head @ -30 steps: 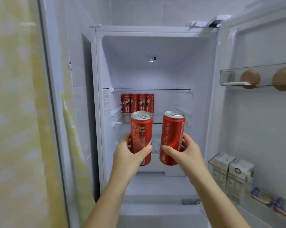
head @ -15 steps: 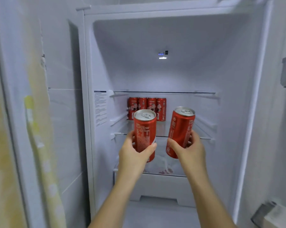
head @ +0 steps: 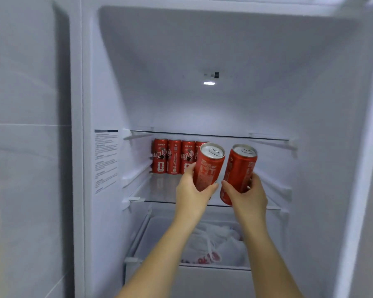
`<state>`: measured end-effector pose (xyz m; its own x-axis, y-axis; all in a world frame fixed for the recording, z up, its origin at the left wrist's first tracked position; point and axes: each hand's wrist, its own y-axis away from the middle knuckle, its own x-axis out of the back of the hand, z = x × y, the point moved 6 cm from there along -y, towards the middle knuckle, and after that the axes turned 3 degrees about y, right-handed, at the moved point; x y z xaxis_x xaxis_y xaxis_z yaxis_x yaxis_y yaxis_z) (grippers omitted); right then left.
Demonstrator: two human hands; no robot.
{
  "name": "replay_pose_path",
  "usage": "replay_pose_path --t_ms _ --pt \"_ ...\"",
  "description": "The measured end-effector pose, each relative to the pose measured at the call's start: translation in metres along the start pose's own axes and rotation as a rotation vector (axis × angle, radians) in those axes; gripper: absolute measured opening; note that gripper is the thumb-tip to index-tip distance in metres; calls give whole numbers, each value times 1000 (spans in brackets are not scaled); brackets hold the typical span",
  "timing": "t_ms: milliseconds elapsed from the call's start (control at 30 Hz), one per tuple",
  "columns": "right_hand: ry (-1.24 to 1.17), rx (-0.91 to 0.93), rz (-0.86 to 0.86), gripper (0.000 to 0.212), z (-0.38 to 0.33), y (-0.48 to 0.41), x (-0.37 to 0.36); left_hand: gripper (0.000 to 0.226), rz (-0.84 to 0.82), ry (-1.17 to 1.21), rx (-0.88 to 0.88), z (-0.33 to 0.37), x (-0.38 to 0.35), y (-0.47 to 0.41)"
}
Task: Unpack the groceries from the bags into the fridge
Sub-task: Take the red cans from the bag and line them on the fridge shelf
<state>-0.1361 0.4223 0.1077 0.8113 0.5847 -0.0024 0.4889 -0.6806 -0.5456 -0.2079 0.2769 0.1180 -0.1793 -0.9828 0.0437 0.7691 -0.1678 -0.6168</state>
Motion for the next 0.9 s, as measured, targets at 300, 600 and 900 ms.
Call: replay_pose_path --t_ms 300,600,900 --pt "91 -7 19 46 24 -26 -10 59 -11 -3 63 -36 -20 -30" --pt "208 -13 16 56 35 -43 -15 49 -10 -53 97 -53 -29 -46" --pt "265 -16 -124 56 38 -52 -24 58 -129 -103 118 -49 -33 -50"
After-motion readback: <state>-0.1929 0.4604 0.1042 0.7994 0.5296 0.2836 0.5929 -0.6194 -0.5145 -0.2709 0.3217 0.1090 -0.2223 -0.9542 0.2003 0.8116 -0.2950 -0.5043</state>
